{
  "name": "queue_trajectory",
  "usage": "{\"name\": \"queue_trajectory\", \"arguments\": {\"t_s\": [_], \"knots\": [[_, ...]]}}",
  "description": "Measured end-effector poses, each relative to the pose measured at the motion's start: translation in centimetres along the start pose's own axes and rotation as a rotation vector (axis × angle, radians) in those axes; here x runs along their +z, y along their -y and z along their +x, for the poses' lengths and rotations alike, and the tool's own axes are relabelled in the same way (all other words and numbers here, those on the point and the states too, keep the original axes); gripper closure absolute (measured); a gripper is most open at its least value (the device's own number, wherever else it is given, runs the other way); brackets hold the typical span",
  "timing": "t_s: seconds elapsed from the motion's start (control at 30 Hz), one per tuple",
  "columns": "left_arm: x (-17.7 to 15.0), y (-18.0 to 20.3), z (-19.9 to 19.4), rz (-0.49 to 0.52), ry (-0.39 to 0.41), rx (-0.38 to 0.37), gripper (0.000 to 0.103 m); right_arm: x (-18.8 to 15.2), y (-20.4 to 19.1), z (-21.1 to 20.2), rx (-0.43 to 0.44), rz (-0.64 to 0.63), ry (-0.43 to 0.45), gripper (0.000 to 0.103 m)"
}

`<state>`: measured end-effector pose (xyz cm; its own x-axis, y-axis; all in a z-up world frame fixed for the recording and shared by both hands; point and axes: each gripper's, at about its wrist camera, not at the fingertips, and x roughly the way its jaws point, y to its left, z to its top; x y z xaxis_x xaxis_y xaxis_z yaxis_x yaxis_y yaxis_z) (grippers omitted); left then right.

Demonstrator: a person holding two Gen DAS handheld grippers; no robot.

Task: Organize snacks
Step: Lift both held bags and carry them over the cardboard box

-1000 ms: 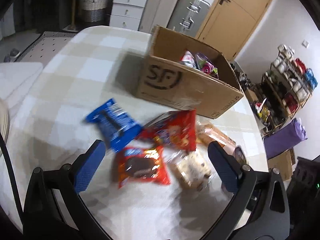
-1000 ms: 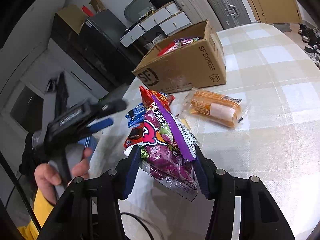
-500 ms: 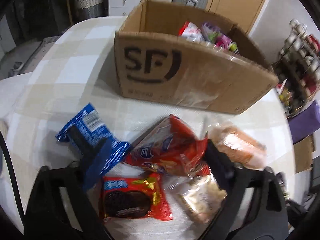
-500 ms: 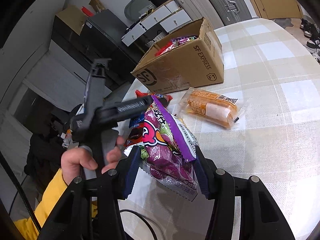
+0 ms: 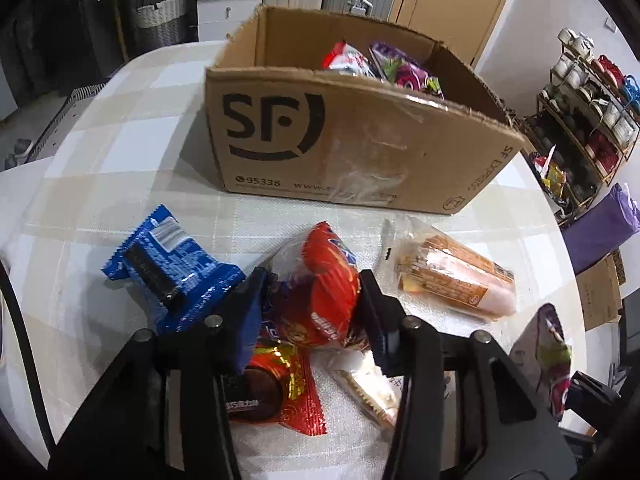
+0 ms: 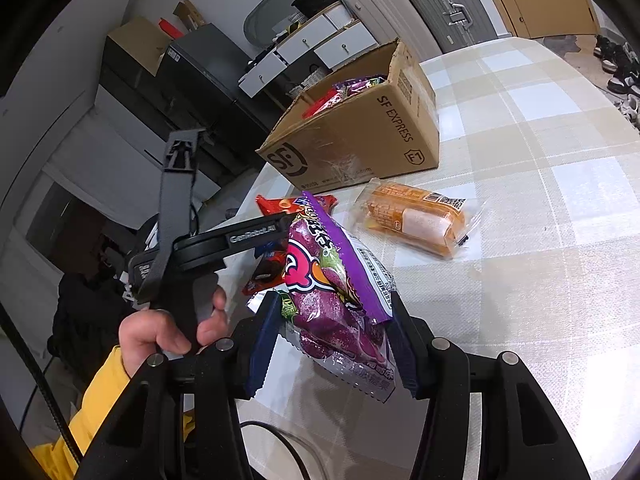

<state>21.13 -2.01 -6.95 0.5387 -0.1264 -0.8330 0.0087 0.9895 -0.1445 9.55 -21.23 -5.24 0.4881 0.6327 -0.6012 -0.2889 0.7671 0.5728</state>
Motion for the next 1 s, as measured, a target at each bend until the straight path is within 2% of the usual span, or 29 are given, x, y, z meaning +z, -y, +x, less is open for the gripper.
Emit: {"name": "queue_trajectory", "arguments": {"t_s": [0.2, 0.43, 0.57, 0.77, 1.0], "knots": [[-0.3, -0.5, -1.8, -0.003, 0.032, -0.007, 0.062, 0.0, 0.3, -0.1, -0.008, 0.018, 0.011, 0.051], [-1.1, 0.0, -6.3, 0.028, 0.112, -0.007, 0.062, 0.1, 0.2, 0.3, -0.015, 0.023, 0.007, 0.051], [-2.7, 0.7, -9.8, 0.055, 0.165, 0.010, 0.062, 0.0, -0.1, 0.5, -0.013, 0.010, 0.008, 0.051], [-5.4, 1.8, -13.2, 0.073, 0.204, 0.010, 0.062, -0.1, -0.8, 0.3, -0.006, -0.012, 0.025, 0.051], [-9.8, 1.5, -15.0, 0.045, 0.182, -0.023, 0.062, -0.2, -1.7, 0.0, -0.002, -0.059, 0.047, 0.051]]}}
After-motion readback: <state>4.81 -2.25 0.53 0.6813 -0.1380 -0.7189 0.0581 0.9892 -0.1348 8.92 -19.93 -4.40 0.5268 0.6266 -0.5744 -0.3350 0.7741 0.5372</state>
